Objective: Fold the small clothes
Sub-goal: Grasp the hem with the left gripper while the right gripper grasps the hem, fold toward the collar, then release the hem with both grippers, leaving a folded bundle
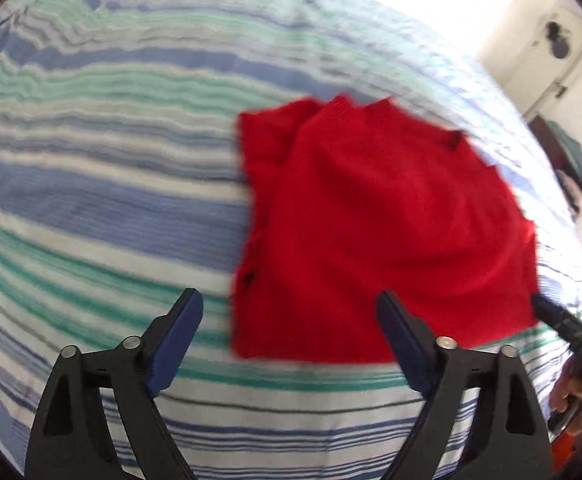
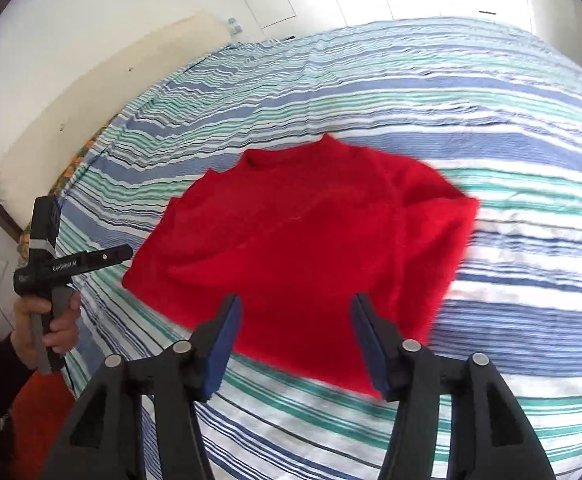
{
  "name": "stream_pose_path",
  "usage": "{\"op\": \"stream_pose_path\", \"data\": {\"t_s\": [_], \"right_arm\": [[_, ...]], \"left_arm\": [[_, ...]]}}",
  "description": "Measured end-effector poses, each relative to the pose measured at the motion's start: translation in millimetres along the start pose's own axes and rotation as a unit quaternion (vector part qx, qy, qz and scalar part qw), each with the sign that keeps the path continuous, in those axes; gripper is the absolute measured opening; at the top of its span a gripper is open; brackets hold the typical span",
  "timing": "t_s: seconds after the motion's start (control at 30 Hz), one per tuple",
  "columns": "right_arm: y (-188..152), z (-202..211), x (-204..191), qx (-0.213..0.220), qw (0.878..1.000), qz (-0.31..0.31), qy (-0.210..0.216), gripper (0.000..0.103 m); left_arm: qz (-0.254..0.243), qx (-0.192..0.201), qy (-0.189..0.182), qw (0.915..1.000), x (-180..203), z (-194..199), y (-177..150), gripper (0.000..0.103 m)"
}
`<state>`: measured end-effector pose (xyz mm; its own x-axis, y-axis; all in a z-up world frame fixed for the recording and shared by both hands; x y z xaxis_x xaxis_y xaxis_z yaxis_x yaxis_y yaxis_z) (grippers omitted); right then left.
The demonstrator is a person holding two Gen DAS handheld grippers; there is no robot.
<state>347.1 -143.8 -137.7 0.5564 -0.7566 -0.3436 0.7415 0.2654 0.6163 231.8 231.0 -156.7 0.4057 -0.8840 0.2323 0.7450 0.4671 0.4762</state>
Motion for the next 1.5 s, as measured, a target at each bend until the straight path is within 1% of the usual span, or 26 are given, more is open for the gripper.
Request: {"op": "stream_pose_path", "data": {"t_s": [0.07,0.13,0.17,0.23,0.27,0.33,0.37,0.43,0.47,0.5,0.53,0.57,0.63,0.77,0.83,0.9,0.93,1.0,1.07,1.1,1.13,1.2,1.27,1.33,1.4,1.5], "right_arm": [[-28,-29,23,-0.058,0.997,-0.020,-0.036,0.054],[-30,-16,27,-0.020,0.999,-0.034,-0.026,0.051],[-28,-5,23,-0.018,0.998,-0.042,-0.033,0.051],[-26,16,14,-0.004,0.998,-0.050,-0.036,0.055],[-25,29,11,0.011,0.998,-0.051,-0.030,0.058],[-31,48,0,0.031,0.998,-0.052,-0.026,0.059],[-36,53,-5,0.035,0.998,-0.053,-0.025,0.059],[-48,64,-7,0.041,0.997,-0.056,-0.030,0.059],[-55,68,-9,0.044,0.997,-0.058,-0.034,0.059],[-62,71,-9,0.046,0.996,-0.061,-0.039,0.059],[-71,78,-8,0.049,0.996,-0.066,-0.045,0.059],[-78,80,-8,0.052,0.995,-0.071,-0.050,0.059],[-89,95,4,0.062,0.993,-0.083,-0.050,0.059],[-89,110,30,0.089,0.990,-0.086,-0.069,0.059],[-84,117,41,0.110,0.986,-0.099,-0.074,0.059],[-82,124,49,0.125,0.982,-0.116,-0.079,0.059],[-83,127,54,0.129,0.980,-0.126,-0.080,0.059],[-87,135,64,0.133,0.978,-0.136,-0.085,0.059],[-89,139,73,0.131,0.976,-0.147,-0.092,0.059],[-92,140,77,0.130,0.975,-0.154,-0.094,0.059],[-94,142,83,0.130,0.973,-0.164,-0.100,0.059],[-97,147,92,0.134,0.968,-0.181,-0.110,0.064],[-97,149,99,0.141,0.963,-0.200,-0.109,0.069],[-95,146,99,0.137,0.964,-0.206,-0.103,0.069],[-87,139,91,0.127,0.965,-0.213,-0.079,0.069],[-61,116,54,0.118,0.968,-0.219,0.024,0.069]], "left_arm": [[0.046,-0.008,-0.021,0.9987,-19,6,1,0.080],[0.068,0.009,-0.046,0.9966,-24,15,10,0.083],[0.070,0.015,-0.055,0.9959,-24,16,16,0.087],[0.050,0.016,-0.062,0.9967,-15,4,29,0.090],[0.042,0.010,-0.056,0.9975,-11,-9,35,0.091],[0.052,-0.018,-0.020,0.9983,-14,-39,40,0.090],[0.066,-0.029,0.001,0.9974,-13,-57,46,0.084],[0.062,-0.021,0.023,0.9976,-8,-57,42,0.066],[0.040,-0.021,0.018,0.9988,1,-56,43,0.022],[0.025,-0.038,0.011,0.9989,11,-55,44,0.006],[0.019,-0.030,0.030,0.9989,21,-44,49,0.006],[0.014,-0.015,0.024,0.9995,31,-30,55,0.006],[0.002,0.016,-0.007,0.9998,64,1,68,0.006],[-0.064,0.070,-0.053,0.9940,170,43,84,0.006],[-0.105,0.082,-0.075,0.9882,233,40,76,0.006],[-0.133,0.072,-0.097,0.9837,280,23,57,0.010],[-0.147,0.056,-0.106,0.9819,301,6,43,0.013],[-0.164,-0.013,-0.118,0.9792,332,-40,7,0.028],[-0.178,-0.072,-0.094,0.9769,340,-65,-23,0.028],[-0.185,-0.071,-0.084,0.9765,340,-61,-34,0.033],[-0.194,-0.057,-0.093,0.9749,336,-47,-40,0.038],[-0.201,-0.030,-0.126,0.9711,317,-12,-46,0.068],[-0.190,0.017,-0.123,0.9739,277,25,-47,0.086],[-0.171,0.046,-0.086,0.9804,224,49,-48,0.089],[-0.127,0.049,-0.039,0.9899,162,53,-53,0.088],[-0.041,0.044,-0.003,0.9982,85,55,-72,0.085]]}}
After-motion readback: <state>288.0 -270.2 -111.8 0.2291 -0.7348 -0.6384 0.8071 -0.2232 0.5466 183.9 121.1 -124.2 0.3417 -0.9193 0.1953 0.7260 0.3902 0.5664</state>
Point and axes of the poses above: each gripper's, at about its wrist camera, not at the fingertips, and z roughly against the way its jaws point, x to its right, y to its top, the point moved 3 cm from there along -z, roughly the way its jaws point, and after that the axes turned 7 degrees about x, right-handed, at the moved point
